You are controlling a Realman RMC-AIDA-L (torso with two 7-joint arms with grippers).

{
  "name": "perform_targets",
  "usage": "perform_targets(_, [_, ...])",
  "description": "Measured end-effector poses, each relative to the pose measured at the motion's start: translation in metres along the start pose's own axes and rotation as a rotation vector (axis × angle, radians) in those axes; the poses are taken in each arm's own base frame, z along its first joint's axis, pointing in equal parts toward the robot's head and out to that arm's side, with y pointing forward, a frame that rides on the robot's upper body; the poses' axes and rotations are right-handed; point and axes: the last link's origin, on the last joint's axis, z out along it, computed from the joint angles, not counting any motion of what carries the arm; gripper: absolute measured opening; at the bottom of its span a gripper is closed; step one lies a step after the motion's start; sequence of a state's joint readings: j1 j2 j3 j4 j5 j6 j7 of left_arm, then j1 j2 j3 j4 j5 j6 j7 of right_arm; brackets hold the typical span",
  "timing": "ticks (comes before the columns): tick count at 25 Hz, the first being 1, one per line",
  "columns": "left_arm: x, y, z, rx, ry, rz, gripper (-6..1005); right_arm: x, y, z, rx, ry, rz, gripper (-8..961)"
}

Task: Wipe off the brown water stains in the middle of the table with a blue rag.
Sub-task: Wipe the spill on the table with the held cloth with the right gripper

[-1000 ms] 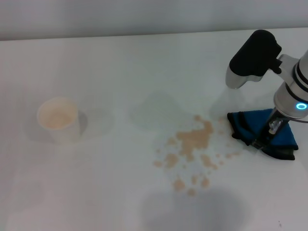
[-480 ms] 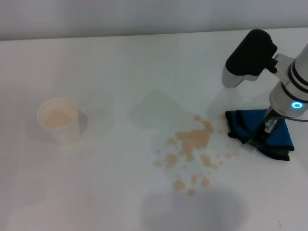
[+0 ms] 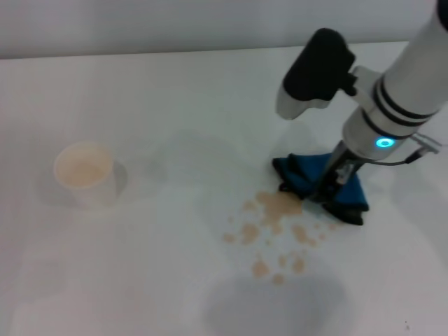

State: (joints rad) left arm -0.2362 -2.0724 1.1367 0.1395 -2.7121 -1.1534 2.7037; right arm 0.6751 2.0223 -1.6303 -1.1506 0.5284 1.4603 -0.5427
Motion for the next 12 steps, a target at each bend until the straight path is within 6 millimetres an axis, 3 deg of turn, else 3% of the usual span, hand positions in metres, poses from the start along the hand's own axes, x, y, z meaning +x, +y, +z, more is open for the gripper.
perform_targets(12, [0.000, 0.000, 0.000, 0.000, -0.001, 0.002, 879, -0.036, 0.056, 0.020, -0.115, 0.037, -0.225, 133])
